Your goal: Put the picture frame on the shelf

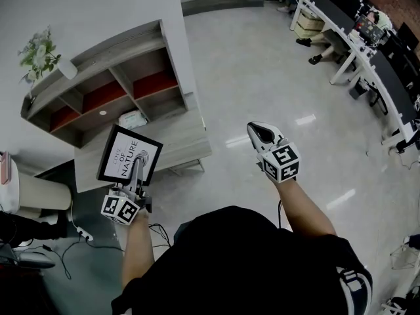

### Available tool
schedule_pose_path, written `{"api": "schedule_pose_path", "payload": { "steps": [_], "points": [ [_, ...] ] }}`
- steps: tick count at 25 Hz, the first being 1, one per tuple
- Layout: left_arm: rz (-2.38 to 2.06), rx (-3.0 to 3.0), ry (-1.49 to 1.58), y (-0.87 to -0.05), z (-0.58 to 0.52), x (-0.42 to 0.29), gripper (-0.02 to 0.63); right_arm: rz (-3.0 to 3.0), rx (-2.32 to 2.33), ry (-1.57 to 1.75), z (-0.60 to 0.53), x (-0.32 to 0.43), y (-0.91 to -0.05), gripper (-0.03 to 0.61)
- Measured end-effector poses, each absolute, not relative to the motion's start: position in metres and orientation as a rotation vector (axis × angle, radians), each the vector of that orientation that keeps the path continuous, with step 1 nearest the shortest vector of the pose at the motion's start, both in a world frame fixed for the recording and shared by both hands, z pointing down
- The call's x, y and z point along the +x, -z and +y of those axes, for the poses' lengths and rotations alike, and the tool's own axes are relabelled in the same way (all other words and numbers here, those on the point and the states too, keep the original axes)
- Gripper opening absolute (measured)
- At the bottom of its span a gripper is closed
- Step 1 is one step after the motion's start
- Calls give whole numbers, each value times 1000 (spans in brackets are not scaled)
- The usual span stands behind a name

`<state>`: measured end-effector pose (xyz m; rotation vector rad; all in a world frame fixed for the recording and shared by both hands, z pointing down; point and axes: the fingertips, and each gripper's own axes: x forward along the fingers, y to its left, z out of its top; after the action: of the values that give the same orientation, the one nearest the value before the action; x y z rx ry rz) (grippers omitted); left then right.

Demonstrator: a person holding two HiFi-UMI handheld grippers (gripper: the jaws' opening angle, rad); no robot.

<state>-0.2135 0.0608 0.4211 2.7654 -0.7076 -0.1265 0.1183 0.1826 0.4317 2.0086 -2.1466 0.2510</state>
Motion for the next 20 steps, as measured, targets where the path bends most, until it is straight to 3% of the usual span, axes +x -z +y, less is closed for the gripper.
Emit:
{"api": "schedule_pose_path", "payload": {
  "steps": [20],
  "points": [
    [-836, 2739, 115, -430, 88, -200, 28, -2269, 1860, -243, 171, 124, -440, 14]
  ]
}}
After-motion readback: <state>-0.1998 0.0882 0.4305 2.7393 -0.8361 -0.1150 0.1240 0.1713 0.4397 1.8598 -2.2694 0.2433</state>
